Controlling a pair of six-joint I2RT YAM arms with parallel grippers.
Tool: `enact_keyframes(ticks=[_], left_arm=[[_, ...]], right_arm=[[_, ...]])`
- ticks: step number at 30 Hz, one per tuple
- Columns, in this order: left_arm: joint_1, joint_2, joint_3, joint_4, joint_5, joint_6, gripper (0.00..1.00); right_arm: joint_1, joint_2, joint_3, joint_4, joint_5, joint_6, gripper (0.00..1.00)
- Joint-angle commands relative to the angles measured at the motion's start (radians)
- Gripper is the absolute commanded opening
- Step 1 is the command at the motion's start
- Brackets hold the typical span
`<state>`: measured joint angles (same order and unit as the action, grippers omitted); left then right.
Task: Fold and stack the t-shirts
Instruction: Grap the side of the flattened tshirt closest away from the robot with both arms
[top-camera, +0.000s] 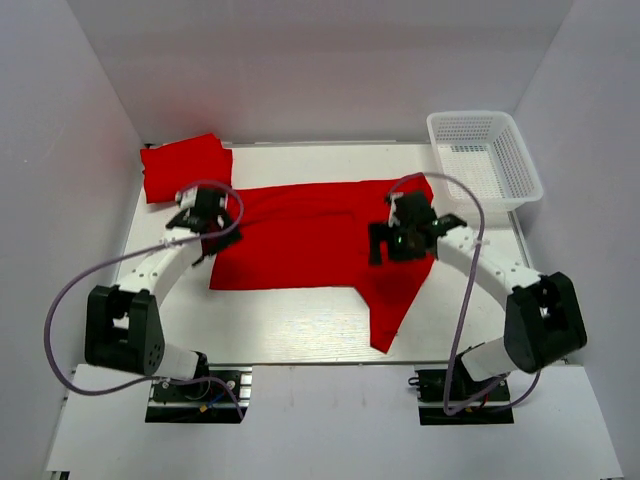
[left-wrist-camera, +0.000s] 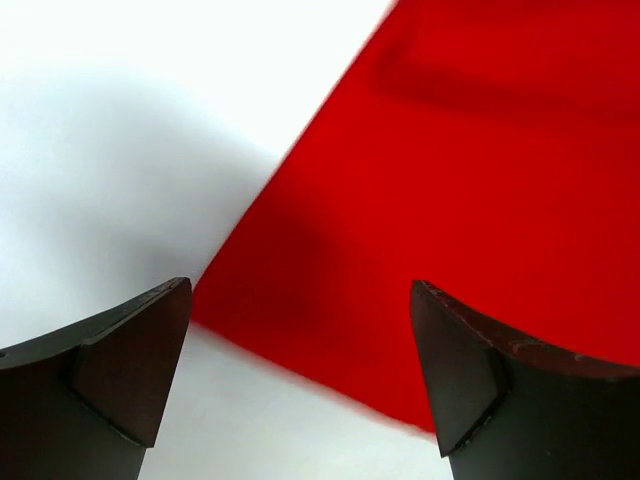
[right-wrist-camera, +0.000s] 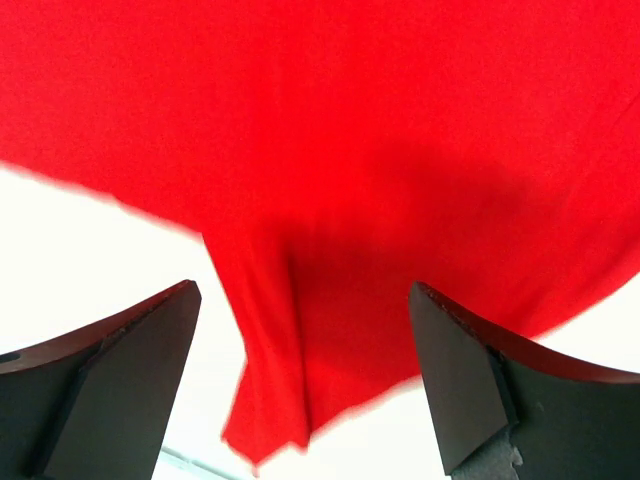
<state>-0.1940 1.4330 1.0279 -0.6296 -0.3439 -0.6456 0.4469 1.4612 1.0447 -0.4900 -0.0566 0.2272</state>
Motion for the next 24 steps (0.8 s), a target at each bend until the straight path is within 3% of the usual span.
enact_keyframes(ticks=[1, 5, 9, 18, 22, 24], left_arm=[[0.004, -0.077, -0.179, -0.124, -0.033, -0.152, 1.00], [0.013, -0.160, -0.331, -0.125, -0.056, -0.209, 1.00], [0.013, -0.186, -0.400, -0.067, -0.056, -0.224, 1.00], [0.054, -0.175, -0.453, 0.050, -0.066, -0.213, 0.97], [0.065, -0.184, -0.498, 0.204, 0.044, -0.149, 0.88], [0.065, -0.184, -0.511, 0.275, 0.074, -0.118, 0.78]], right_arm=[[0.073, -0.081, -0.110, -0.142, 0.014, 0.063, 0.90], [0.147, -0.163, -0.248, -0.248, 0.044, 0.133, 0.90], [0.205, -0.210, -0.331, -0.225, 0.028, 0.158, 0.90], [0.289, -0.165, -0.310, -0.170, 0.008, 0.165, 0.90], [0.305, -0.145, -0.313, -0.173, 0.018, 0.176, 0.90], [0.312, -0.134, -0.313, -0.154, 0.021, 0.185, 0.87]])
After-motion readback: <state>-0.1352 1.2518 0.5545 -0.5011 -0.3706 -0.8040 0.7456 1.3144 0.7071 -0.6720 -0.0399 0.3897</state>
